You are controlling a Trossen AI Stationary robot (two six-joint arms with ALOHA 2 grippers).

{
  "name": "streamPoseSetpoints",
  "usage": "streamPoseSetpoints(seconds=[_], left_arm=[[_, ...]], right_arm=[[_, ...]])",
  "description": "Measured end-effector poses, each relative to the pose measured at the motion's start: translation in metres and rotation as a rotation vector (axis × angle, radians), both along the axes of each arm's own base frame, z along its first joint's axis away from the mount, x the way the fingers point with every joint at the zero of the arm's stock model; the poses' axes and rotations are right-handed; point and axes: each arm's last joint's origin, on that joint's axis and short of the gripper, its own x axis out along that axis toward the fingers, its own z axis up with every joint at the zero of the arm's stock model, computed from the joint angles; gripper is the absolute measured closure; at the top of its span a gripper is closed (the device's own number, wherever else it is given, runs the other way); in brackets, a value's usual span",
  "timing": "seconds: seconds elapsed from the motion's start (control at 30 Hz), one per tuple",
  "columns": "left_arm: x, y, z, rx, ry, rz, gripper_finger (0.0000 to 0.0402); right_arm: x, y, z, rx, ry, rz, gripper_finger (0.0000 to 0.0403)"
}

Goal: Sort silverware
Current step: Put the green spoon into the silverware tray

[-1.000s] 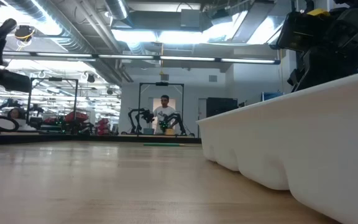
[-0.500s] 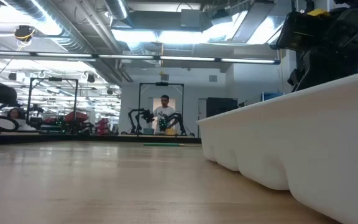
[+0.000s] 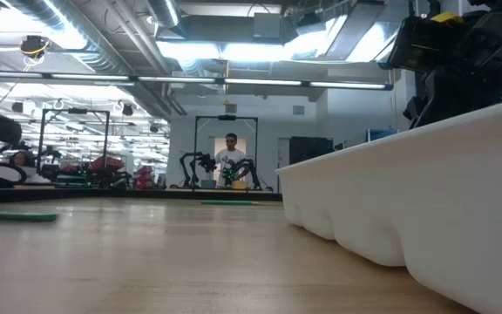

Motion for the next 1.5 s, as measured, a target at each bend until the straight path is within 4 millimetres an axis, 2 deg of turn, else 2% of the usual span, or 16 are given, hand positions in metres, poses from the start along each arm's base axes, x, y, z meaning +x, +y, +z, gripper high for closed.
streamPoseSetpoints(seconds=[0.2,0.4,0.53,0.73,0.87,1.17,1.33,1.5], left_arm=[[0.014,-0.013,0.022,-0.046,-0.065,0.044,0.0395],[0.039,-0.018,0.048,-0.156,-0.250,0.102,0.0395],[0.068,-0.011,0.065,-0.234,-0.481,0.149,0.0397],[0.124,0.007,0.081,-0.431,-0.849,0.265,0.0396],[0.153,0.020,0.081,-0.535,-0.999,0.283,0.0398],[0.204,0.029,0.058,-0.665,-1.277,0.221,0.0398],[0.229,0.027,0.048,-0.656,-1.292,0.223,0.0394],[0.252,0.018,0.036,-0.630,-1.285,0.151,0.0395]], right_arm=[[0.000,0.000,0.000,0.000,0.000,0.000,0.0283],[0.001,0.000,0.002,0.000,0.001,0.001,0.0283],[0.005,0.003,0.010,0.025,-0.008,0.029,0.0283],[0.012,0.010,0.028,0.058,0.006,0.148,0.0283],[0.013,0.011,0.041,0.014,0.062,0.178,0.0283],[0.005,0.005,0.067,-0.142,0.252,0.170,0.0283],[0.001,0.002,0.077,-0.194,0.308,0.154,0.0283],[-0.001,0.001,0.080,-0.209,0.330,0.151,0.0283]])
